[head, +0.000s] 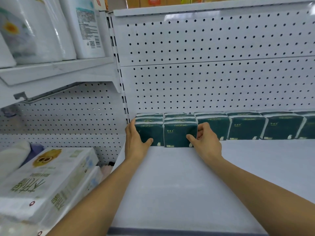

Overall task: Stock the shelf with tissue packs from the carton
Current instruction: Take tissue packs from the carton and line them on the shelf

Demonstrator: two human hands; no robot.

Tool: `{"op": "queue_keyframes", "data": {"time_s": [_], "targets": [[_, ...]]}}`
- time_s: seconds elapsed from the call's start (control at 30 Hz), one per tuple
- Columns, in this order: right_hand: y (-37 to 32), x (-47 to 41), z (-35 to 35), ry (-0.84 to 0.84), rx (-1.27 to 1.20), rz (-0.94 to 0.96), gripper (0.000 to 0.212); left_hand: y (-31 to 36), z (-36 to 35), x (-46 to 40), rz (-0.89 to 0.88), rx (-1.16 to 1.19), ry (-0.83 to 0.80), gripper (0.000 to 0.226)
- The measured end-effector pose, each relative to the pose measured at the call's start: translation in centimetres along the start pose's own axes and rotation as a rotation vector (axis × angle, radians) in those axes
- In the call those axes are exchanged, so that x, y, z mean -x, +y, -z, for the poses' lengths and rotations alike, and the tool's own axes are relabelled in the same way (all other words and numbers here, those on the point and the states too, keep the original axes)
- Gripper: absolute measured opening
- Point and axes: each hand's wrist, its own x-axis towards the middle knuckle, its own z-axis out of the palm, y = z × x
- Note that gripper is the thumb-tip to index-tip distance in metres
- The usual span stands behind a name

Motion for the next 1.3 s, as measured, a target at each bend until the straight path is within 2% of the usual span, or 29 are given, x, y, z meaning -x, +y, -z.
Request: {"op": "queue_keyframes", "data": {"time_s": [0.17,0.3,0.4,0.57,0.7,0.87,1.07,1.17,1.3], "targets": [[-0.2,0.3,0.1,0.004,0.03,-0.028,0.03,-0.1,0.1,0.1,-0.023,-0.035,-0.016,0.103],[-0.2,1.1,1.2,0.012,0.135,0.029,0.056,0.5,1.0,0.4,-0.005,-0.286,-0.03,0.113],[0.0,2.9,2.6,0.024,0.286,0.2,0.065,1.8,2.5,2.6,-0.051,-0.45,-0.024,0.108],[0.5,7.9,5.3,0.128,0.348,0.622,0.065,3.1,5.0,10.2,-0.365,-0.669,0.11,0.096],[0.4,13.1,7.5,0.12,0.29,0.731,0.056,4.1,6.3,17.6,-0.416,-0.771,0.256,0.081],[-0.2,19.8,9.0,0.018,0.238,0.898,0.051,4.8,8.6,27.3,-0.331,-0.819,0.255,0.065],[-0.1,27.3,7.5,-0.203,0.217,0.963,0.049,3.0,12.1,36.6,-0.232,-0.883,0.215,0.061],[-0.1,30.6,5.4,-0.311,0.238,1.021,0.048,0.9,14.2,40.6,-0.061,-0.938,0.089,0.062],[0.1,34.7,1.9,-0.492,0.26,1.03,0.052,-3.1,17.6,45.5,0.203,-0.939,0.008,0.063]]}}
